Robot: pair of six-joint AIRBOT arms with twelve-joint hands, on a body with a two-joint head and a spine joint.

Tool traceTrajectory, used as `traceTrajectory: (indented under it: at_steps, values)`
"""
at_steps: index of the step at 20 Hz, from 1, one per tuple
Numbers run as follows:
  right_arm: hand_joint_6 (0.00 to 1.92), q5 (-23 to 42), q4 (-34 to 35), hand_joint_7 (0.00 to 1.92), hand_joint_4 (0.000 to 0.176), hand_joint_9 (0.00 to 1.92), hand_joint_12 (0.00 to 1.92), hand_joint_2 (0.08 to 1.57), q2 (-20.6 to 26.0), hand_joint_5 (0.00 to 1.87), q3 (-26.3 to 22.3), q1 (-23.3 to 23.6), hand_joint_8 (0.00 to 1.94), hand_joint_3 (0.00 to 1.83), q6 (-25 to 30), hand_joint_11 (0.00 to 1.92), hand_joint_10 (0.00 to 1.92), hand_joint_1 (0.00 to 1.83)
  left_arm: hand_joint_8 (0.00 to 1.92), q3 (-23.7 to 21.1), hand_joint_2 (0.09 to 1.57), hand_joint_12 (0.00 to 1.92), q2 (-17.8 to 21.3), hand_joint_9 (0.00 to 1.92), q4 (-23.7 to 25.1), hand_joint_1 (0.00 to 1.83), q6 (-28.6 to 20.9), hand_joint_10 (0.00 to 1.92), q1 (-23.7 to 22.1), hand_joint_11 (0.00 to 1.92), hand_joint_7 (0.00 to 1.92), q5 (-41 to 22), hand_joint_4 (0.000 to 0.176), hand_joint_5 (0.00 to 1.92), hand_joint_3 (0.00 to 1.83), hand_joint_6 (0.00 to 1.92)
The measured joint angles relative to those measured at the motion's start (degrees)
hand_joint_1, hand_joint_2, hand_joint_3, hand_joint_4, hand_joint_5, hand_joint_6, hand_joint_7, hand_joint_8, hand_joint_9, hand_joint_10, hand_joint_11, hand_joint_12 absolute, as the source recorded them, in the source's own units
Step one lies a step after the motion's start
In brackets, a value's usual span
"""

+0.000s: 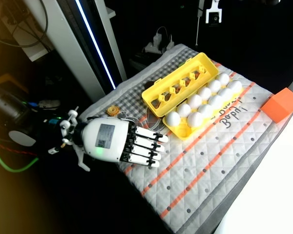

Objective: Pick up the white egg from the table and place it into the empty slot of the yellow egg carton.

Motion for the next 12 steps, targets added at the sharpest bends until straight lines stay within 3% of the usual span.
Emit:
traceTrajectory:
  at_steps: [1, 5, 8, 12]
  values:
    - [0.01, -0.2, -0.3, 0.71, 0.0, 0.8, 0.19, 0.87, -0.2, 0.62, 0.2, 0.2, 0.0, 0.0, 0.9, 0.79, 0.0, 0.83, 0.0, 0.0, 0.85, 0.0, 0.0, 0.0, 0.0, 0.0, 0.0, 0.0, 0.0, 0.0, 0.0, 0.0, 0.064, 0.0, 0.01, 0.0]
    - [0.02, -0.6, -3.5, 0.69, 0.0, 0.72, 0.16, 0.9, -1.6, 0.67, 2.9, 3.0, 0.0, 0.01, 5.4, 0.74, 0.0, 0.83, 0.0, 0.0, 0.86, 0.0, 0.0, 0.0, 0.1, 0.0, 0.0, 0.0, 0.0, 0.0, 0.0, 0.2, 0.058, 0.0, 0.01, 0.0]
    - [0.02, -0.7, -4.6, 0.68, 0.0, 0.72, 0.16, 0.89, -1.8, 0.7, 2.9, 4.2, 0.0, 0.0, 4.9, 0.75, 0.0, 0.92, 0.0, 0.0, 0.85, 0.0, 0.0, 0.0, 0.0, 0.0, 0.0, 0.0, 0.0, 0.0, 0.0, 0.3, 0.073, 0.0, 0.0, 0.0]
    - [0.0, -2.5, -5.2, 0.75, 0.0, 0.77, 0.14, 0.88, -2.1, 0.74, 3.0, 4.2, 0.0, 0.0, 5.2, 0.79, 0.0, 0.9, 0.0, 0.0, 0.85, 0.0, 0.0, 0.0, 0.2, 0.0, 0.0, 0.0, 0.0, 0.0, 0.0, 0.3, 0.067, 0.0, 0.0, 0.0]
